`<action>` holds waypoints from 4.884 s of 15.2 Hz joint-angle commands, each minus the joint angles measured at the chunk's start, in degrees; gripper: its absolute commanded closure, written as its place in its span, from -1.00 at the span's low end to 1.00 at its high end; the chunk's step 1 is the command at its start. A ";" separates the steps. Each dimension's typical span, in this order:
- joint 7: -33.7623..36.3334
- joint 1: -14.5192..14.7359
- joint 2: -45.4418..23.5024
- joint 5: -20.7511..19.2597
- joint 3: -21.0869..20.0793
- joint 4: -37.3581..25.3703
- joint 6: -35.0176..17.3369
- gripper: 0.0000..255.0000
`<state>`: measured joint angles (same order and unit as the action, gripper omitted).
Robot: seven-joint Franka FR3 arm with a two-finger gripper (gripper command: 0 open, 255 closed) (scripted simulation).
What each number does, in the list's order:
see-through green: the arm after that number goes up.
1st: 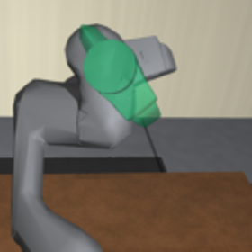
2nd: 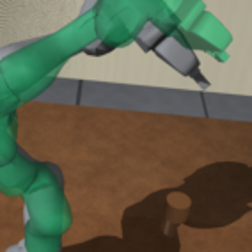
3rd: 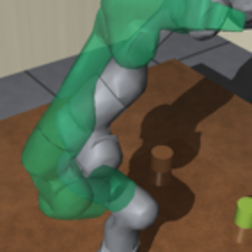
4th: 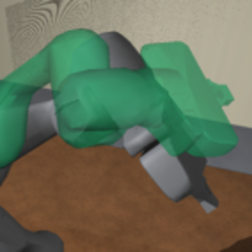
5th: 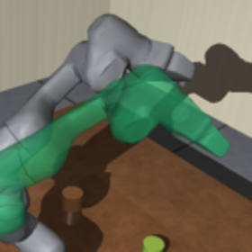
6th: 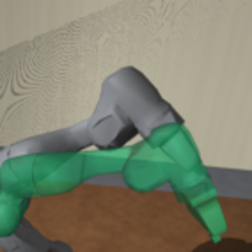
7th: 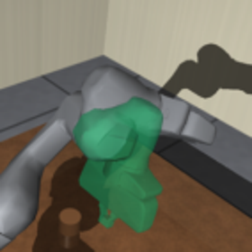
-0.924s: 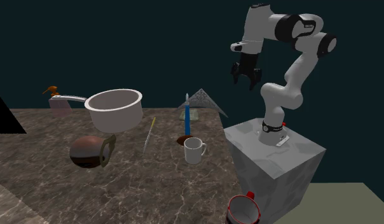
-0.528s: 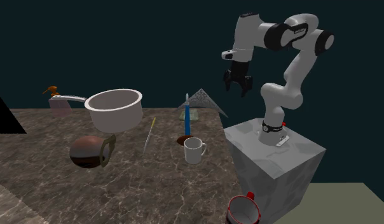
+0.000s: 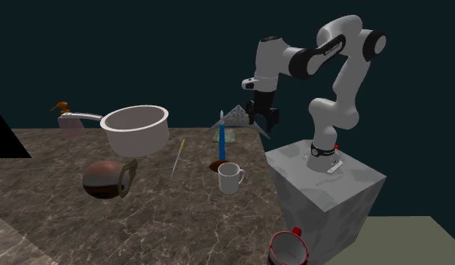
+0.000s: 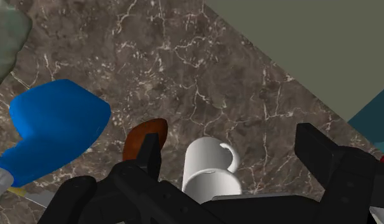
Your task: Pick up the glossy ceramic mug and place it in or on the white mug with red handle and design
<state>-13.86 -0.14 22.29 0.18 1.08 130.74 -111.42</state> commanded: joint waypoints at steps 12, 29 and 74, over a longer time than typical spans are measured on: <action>-7.40 0.19 -27.58 5.45 1.95 -14.50 -14.24 -1.00; -9.45 0.00 -37.56 7.61 1.41 -18.25 -20.65 -1.00; -6.71 -0.01 -30.02 5.70 1.88 -33.75 2.27 1.00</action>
<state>-20.67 -0.16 -7.81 5.92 2.97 97.60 -109.85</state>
